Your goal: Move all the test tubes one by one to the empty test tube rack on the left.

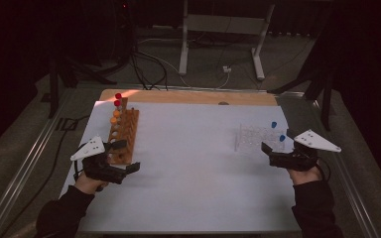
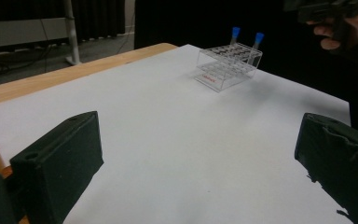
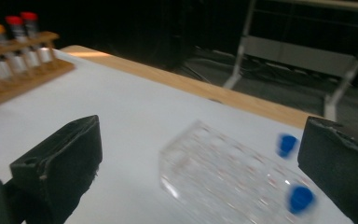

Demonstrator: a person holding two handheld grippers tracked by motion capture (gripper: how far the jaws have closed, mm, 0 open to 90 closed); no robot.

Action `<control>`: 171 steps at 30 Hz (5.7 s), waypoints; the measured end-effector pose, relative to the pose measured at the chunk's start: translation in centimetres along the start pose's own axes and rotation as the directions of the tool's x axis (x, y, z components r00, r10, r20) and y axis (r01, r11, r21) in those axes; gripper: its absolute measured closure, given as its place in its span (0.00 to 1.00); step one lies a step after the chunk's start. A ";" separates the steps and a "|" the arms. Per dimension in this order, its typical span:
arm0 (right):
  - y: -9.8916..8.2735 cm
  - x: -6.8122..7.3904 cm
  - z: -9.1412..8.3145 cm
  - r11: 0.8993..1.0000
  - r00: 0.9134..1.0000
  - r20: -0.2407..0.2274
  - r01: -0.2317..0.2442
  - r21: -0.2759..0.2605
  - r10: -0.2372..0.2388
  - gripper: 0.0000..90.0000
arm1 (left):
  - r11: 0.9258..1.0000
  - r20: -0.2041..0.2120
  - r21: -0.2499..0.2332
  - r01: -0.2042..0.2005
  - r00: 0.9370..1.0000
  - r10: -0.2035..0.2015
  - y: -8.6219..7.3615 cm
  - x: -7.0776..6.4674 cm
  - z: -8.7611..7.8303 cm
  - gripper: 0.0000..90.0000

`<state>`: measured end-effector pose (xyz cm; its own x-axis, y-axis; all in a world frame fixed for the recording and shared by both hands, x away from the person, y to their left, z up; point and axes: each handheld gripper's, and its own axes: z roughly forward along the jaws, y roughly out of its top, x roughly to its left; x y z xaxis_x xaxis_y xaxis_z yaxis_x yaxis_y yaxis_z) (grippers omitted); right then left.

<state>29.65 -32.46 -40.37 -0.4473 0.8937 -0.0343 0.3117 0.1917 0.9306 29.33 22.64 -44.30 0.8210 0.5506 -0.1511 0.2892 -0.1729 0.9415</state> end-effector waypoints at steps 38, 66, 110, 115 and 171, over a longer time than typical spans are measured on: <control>-5.9 -4.6 4.2 0.981 0.978 0.207 -0.041 0.188 0.002 0.77 | 1.000 0.035 0.010 -0.019 0.999 0.019 -0.2 -1.0 0.8 0.02; -1.1 -4.2 1.5 0.996 0.981 0.195 -0.009 0.088 -0.008 0.86 | 0.999 0.060 0.014 -0.039 0.997 0.038 0.2 -1.4 0.9 0.02; 0.5 16.1 6.5 0.959 0.847 -0.494 0.272 0.080 -0.199 0.86 | 0.986 0.265 -0.010 -0.169 0.950 0.165 4.6 -6.4 8.3 0.34; 0.5 16.6 6.5 0.960 0.838 -0.510 0.269 0.079 -0.193 0.86 | 0.983 0.264 -0.011 -0.186 0.947 0.182 4.6 -6.9 9.1 0.48; 1.4 15.2 4.9 0.992 0.859 -0.501 0.129 0.016 -0.103 0.03 | 0.982 -0.100 -0.022 -0.188 0.978 0.185 9.1 0.7 1.1 0.86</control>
<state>27.40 -16.59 -41.35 -0.8365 0.5450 0.0569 0.2652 0.3118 0.9124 33.10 20.54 -36.22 0.8070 0.5879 0.0564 0.1189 -0.2553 0.9595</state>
